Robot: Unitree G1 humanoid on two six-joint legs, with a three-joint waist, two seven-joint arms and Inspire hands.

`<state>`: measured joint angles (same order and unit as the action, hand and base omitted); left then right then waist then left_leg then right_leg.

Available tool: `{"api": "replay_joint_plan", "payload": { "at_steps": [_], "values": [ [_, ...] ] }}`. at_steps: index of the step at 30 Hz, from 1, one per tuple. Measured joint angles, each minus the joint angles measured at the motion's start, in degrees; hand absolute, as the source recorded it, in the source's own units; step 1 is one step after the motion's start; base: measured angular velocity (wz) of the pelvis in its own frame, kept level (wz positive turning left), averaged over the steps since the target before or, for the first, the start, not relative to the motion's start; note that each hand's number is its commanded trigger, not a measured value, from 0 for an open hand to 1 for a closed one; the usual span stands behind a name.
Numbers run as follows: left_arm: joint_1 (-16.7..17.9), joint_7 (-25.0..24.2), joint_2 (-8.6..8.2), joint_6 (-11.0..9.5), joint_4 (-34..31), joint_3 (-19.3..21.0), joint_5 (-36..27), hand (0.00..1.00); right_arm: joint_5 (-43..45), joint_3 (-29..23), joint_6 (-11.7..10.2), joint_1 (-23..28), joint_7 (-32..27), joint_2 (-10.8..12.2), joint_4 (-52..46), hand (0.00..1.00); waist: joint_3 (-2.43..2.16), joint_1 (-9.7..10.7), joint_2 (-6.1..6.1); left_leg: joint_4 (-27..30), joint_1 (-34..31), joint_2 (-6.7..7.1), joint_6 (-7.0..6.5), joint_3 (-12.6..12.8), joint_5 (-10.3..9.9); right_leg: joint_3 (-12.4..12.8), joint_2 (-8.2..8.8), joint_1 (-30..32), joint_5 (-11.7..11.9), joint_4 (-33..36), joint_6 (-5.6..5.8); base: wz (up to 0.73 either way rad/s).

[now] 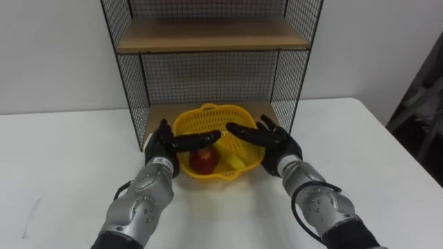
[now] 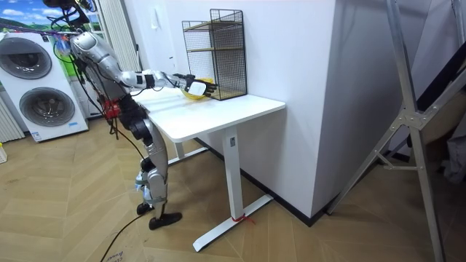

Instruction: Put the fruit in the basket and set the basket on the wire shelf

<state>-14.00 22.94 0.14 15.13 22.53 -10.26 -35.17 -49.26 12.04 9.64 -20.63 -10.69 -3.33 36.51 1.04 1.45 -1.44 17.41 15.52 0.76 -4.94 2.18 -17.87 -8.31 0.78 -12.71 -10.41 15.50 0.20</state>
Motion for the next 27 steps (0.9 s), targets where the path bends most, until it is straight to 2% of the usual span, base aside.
{"api": "replay_joint_plan", "payload": {
  "at_steps": [3,6,15,19,23,27],
  "values": [
    [0.0,1.4,-0.69,0.3,-0.1,0.0,0.0,0.00,0.0,-0.2,0.0,-0.8,0.0,0.2,1.4,0.00,-0.03,0.2,0.01,0.1,0.2,0.02,0.12,-0.5,0.1,-0.7,0.10,-0.2,-0.1,0.1,-0.13,0.09],
    [0.0,1.5,-0.63,0.4,-0.1,0.0,-0.1,0.00,0.1,-0.3,0.0,-0.8,0.2,0.3,1.6,0.00,-0.05,0.4,-0.03,0.0,0.2,0.01,0.34,-0.9,0.2,-1.3,0.12,-0.5,-0.1,0.0,-0.29,0.05],
    [0.1,-1.6,1.08,0.4,0.0,0.1,1.2,0.00,5.5,-0.3,0.1,0.4,3.4,-0.3,1.7,0.00,0.01,0.9,-0.28,-1.3,1.0,-0.07,0.52,-1.5,0.4,-2.0,-0.05,-1.4,-0.2,-1.0,-0.44,0.03],
    [0.1,-4.5,3.01,0.3,-0.1,1.6,1.2,0.00,7.2,-0.7,0.1,0.9,7.0,-0.8,2.0,0.00,-0.06,1.4,-0.12,-1.6,1.0,-0.08,0.52,-1.5,0.4,-1.7,-0.08,-1.4,-0.2,-1.3,-0.43,0.00],
    [0.1,-5.9,3.50,0.2,-2.5,3.5,1.7,0.00,9.1,-2.5,0.0,1.4,9.2,-0.9,2.2,0.00,-0.19,1.3,0.21,-1.7,0.9,-0.08,0.55,-1.5,0.4,-1.5,-0.17,-1.5,-0.2,-1.7,-0.42,0.00],
    [0.1,-7.2,3.66,-0.8,-4.4,3.8,4.3,0.00,12.5,-3.3,0.0,1.5,11.1,-0.9,2.4,0.00,-0.27,1.2,0.42,-1.6,1.1,-0.05,0.58,-1.3,0.7,-1.4,-0.13,-1.5,-0.2,-1.8,-0.42,0.00]
  ]
}}
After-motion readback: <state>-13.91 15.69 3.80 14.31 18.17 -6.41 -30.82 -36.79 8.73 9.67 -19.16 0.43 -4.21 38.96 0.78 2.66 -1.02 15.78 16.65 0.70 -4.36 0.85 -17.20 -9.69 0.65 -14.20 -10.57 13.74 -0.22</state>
